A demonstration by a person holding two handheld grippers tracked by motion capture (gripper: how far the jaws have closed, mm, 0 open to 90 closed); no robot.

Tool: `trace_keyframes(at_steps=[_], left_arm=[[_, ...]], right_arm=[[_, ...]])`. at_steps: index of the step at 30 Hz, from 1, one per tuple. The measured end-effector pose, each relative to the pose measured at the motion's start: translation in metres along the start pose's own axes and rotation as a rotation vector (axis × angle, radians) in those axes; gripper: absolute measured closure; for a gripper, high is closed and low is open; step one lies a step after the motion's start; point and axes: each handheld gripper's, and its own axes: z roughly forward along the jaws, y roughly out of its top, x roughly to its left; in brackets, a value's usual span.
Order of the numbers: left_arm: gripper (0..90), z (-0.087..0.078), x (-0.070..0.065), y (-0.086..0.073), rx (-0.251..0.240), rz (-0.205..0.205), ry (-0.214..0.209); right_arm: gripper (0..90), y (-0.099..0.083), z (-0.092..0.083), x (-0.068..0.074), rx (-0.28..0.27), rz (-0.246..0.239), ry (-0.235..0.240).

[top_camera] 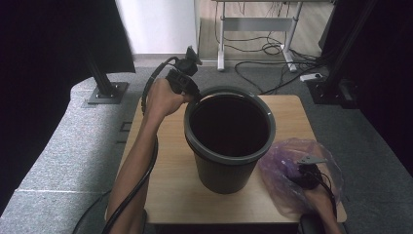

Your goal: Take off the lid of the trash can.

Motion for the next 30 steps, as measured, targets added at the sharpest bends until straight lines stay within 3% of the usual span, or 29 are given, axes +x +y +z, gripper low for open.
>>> trace_keyframes(at_steps=[7, 30], left_arm=[[80.3, -0.003, 0.006, 0.001, -0.014, -0.040, -0.061], [80.6, -0.017, 0.017, 0.000, -0.062, -0.086, -0.228]], right_arm=[[15.5, 0.000, 0.000, 0.000, 0.001, -0.001, 0.002], [14.7, 0.000, 0.000, 0.000, 0.007, -0.002, 0.005]])
